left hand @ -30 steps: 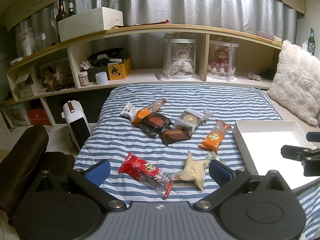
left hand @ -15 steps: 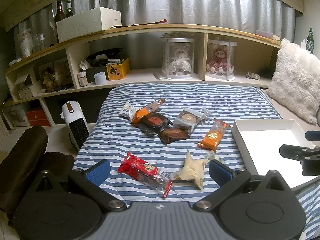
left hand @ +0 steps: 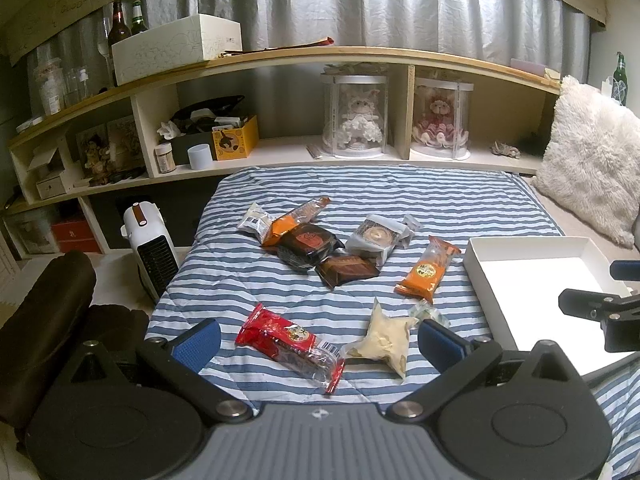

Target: Organize snacks

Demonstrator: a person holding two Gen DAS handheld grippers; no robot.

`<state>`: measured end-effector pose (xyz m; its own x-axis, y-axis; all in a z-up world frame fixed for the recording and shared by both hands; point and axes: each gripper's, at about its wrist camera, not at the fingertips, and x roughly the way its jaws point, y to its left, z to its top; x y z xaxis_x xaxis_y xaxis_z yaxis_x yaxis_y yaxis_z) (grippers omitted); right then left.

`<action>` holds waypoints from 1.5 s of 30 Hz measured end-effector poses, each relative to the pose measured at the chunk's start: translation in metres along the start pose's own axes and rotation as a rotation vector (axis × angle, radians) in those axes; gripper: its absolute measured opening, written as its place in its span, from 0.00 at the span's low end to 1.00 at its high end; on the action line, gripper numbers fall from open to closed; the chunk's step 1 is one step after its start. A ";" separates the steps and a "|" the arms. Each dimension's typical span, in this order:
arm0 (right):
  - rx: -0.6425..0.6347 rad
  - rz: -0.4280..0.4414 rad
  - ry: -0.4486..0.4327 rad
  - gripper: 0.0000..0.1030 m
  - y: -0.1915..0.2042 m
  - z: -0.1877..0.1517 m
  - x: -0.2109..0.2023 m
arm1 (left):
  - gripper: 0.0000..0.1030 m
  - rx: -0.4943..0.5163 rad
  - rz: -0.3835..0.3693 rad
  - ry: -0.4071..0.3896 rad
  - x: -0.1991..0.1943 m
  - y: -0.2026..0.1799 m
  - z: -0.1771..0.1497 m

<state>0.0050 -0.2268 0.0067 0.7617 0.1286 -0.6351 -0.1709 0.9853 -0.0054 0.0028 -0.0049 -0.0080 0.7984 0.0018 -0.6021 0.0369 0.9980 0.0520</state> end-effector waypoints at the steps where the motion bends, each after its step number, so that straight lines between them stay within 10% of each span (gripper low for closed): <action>1: -0.001 0.000 0.001 0.99 0.000 0.000 0.001 | 1.00 -0.001 0.001 0.000 0.000 -0.001 0.000; 21: -0.109 0.080 0.093 0.99 0.030 -0.013 0.059 | 1.00 -0.017 0.133 0.172 0.061 0.008 -0.014; 33: -0.153 0.103 0.167 0.99 0.044 -0.021 0.111 | 1.00 -0.195 0.165 0.298 0.114 0.031 -0.013; 45: -0.155 0.134 0.170 0.79 0.036 -0.015 0.160 | 1.00 -0.264 0.215 0.343 0.182 0.031 -0.013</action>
<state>0.1116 -0.1725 -0.1063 0.6123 0.2231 -0.7585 -0.3671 0.9299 -0.0228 0.1411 0.0272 -0.1259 0.5253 0.1865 -0.8302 -0.2965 0.9547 0.0269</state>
